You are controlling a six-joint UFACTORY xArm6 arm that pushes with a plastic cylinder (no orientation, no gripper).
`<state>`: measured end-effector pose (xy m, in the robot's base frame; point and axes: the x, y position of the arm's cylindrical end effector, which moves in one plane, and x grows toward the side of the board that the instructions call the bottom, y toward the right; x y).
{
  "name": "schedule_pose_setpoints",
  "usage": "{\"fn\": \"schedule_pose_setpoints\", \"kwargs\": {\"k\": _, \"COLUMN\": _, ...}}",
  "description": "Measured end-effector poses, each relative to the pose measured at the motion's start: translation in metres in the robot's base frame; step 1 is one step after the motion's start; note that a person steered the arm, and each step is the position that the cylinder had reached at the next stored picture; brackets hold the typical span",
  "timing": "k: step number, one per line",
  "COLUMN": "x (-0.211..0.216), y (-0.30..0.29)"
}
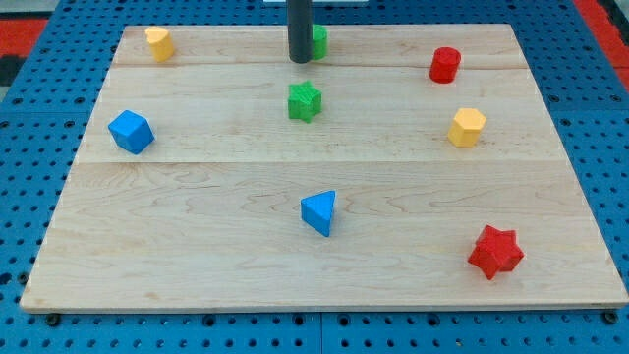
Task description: Place the arm diagonally bottom left to green circle
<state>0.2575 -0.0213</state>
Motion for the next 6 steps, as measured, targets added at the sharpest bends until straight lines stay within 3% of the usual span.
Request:
{"fn": "schedule_pose_setpoints", "kwargs": {"k": 3, "x": -0.002, "y": 0.001}}
{"fn": "schedule_pose_setpoints", "kwargs": {"k": 5, "x": 0.052, "y": 0.076}}
{"fn": "schedule_pose_setpoints", "kwargs": {"k": 6, "x": 0.041, "y": 0.12}}
